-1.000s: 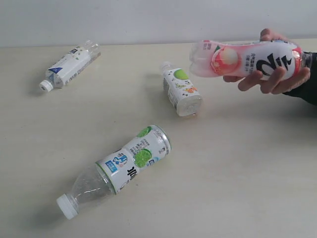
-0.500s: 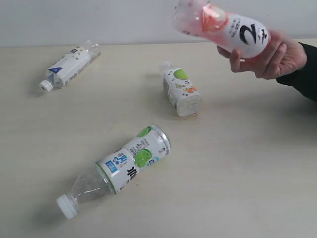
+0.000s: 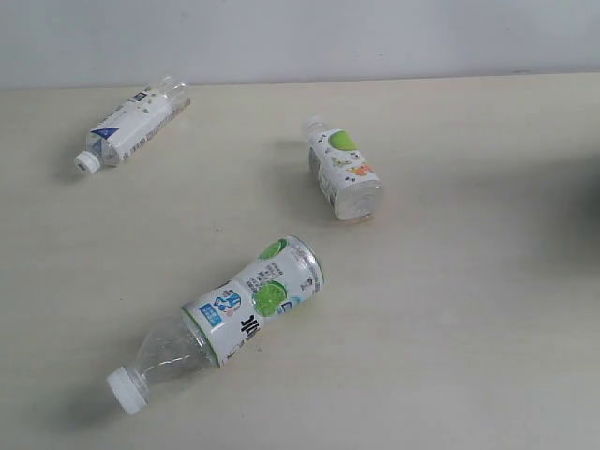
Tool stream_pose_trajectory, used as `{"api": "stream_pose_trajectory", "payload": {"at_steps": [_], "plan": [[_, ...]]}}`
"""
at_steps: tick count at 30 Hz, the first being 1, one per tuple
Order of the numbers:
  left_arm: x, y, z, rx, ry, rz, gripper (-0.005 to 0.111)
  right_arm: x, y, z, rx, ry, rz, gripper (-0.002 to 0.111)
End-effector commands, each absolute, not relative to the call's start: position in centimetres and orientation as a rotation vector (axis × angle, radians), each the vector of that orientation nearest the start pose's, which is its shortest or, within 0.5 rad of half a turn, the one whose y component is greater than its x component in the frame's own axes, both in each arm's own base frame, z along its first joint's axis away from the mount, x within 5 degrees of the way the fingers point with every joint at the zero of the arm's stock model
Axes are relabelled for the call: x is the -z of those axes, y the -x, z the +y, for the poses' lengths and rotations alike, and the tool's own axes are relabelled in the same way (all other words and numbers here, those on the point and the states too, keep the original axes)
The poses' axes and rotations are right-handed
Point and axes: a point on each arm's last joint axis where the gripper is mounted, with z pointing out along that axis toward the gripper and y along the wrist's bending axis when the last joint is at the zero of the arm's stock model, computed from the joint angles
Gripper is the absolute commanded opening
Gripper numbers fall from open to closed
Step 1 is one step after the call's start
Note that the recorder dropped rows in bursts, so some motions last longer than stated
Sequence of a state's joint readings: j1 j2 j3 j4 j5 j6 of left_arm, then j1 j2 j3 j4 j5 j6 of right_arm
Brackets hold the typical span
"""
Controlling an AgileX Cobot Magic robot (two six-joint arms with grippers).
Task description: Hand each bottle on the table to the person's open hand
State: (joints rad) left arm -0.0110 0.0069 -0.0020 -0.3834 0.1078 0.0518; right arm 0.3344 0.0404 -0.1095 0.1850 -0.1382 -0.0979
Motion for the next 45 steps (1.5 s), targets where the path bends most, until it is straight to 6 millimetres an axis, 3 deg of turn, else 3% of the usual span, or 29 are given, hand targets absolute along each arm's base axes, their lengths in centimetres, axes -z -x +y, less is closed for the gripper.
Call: {"api": "stream_pose_trajectory", "payload": {"at_steps": [1,19,27,33,45], "plan": [[-20.4,-5.6,-0.5,0.3,0.212,1.579,0.0,-26.6,-4.2,1.2,-0.349,0.129,1.19,0.0],[-20.4,-5.6,-0.5,0.3,0.212,1.579,0.0,-25.3,-4.5,1.6,-0.383,0.173,1.339,0.0],[-20.4,-5.6,-0.5,0.3,0.212,1.579,0.0,-25.5,-4.4,1.7,-0.427,0.149,1.369,0.0],[-20.4,-5.6,-0.5,0.3,0.212,1.579,0.0,-27.0,-4.0,1.5,-0.435,0.14,1.318,0.0],[-20.4,-5.6,-0.5,0.3,0.212,1.579,0.0,-26.9,-4.0,1.5,-0.438,0.139,1.328,0.0]]}}
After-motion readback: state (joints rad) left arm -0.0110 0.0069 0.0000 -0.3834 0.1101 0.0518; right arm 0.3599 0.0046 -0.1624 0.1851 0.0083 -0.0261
